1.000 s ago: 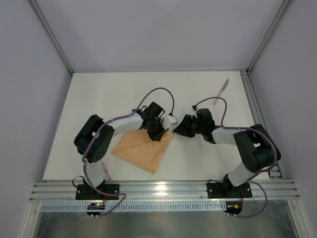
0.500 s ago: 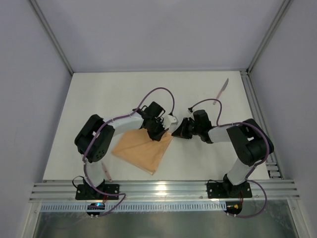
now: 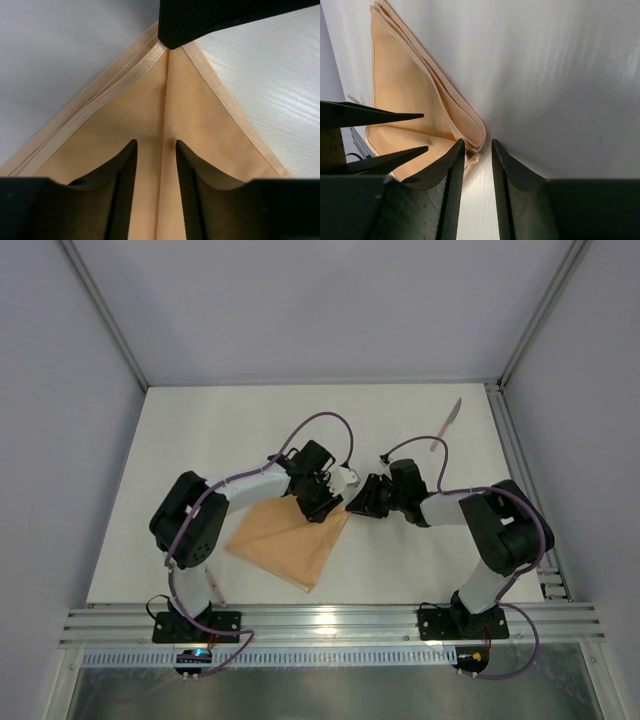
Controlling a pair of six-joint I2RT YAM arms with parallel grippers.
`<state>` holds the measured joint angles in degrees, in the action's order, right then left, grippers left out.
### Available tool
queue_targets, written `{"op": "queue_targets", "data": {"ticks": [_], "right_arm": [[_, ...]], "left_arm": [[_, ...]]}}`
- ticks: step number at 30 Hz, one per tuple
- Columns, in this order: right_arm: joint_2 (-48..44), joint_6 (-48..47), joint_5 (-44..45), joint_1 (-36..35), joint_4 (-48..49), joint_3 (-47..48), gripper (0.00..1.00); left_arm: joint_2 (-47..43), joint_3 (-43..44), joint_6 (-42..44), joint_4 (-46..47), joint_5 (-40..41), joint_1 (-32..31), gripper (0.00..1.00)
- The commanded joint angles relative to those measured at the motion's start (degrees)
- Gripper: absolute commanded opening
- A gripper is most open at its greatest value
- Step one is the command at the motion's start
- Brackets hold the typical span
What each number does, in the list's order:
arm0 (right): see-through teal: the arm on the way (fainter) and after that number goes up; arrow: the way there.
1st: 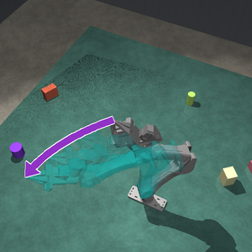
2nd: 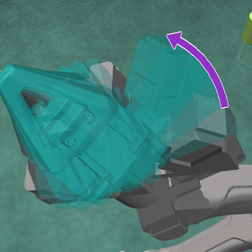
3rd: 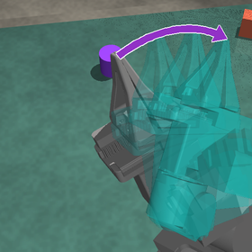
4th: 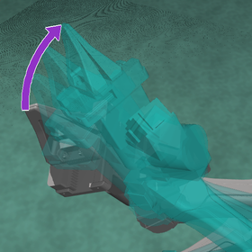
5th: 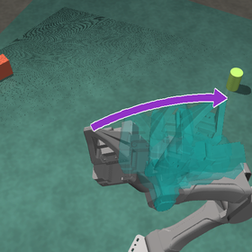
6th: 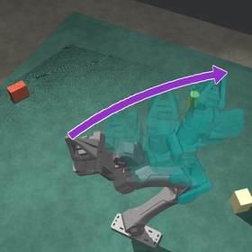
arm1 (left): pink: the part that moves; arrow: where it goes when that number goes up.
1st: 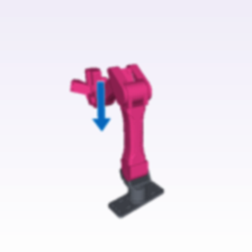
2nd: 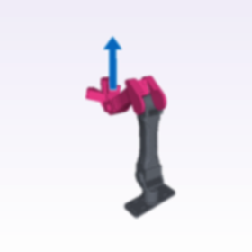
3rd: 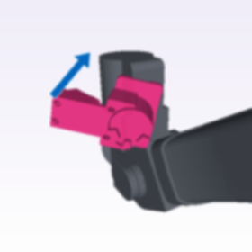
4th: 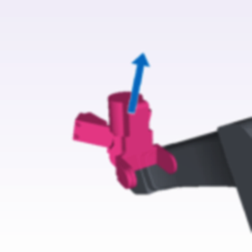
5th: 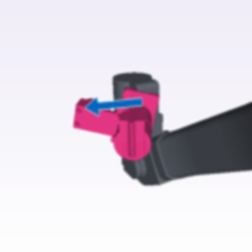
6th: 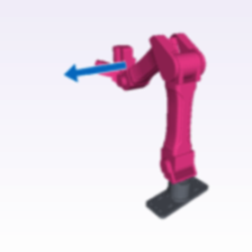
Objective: Fold the napkin into a case and place the utensils inside
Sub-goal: Smooth out the upper triangle-folded napkin at the center of the board, then pick up the upper triangle-folded napkin from the center of the board.
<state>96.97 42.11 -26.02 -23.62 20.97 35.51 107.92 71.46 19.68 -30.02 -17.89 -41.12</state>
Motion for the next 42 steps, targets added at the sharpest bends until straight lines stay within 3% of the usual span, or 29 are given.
{"op": "queue_targets", "data": {"ticks": [1,3,10,13,18,25,33,37,42], "right_arm": [[-3.5,-3.0,1.8,0.0,-2.3,3.1,0.34],[-4.7,-4.2,3.1,0.0,-4.9,4.2,0.38],[-7.8,-5.8,3.7,0.8,-9.2,4.6,0.46],[-10.6,-6.7,3.3,1.2,-10.0,3.7,0.47],[-16.1,-8.6,4.1,1.1,-14.4,2.8,0.47],[-21.5,-8.3,5.0,1.1,-15.8,-0.1,0.48],[-24.4,-8.0,5.5,1.1,-15.9,-2.3,0.48],[-24.9,-8.5,5.1,1.2,-16.5,-2.0,0.47],[-25.2,-9.2,5.0,1.1,-17.4,-1.1,0.48]], "left_arm": [[-5.0,4.0,-0.1,-2.8,3.2,-0.1,0.42],[-8.0,4.6,0.6,-4.8,4.2,-0.1,0.5],[-19.5,1.3,6.7,-11.4,3.2,-0.9,0.56],[-23.6,-5.3,12.0,-13.3,6.4,-5.5,0.58],[-27.1,-19.5,15.1,-9.8,11.5,-18.8,0.58],[-32.2,-27.9,16.6,-0.1,15.2,-29.7,0.58],[-29.7,-31.0,17.1,6.2,16.8,-30.8,0.51],[-27.9,-29.9,17.1,2.2,13.6,-31.0,0.45],[-29.6,-29.6,18.7,-0.8,10.2,-31.0,0.46]]}}
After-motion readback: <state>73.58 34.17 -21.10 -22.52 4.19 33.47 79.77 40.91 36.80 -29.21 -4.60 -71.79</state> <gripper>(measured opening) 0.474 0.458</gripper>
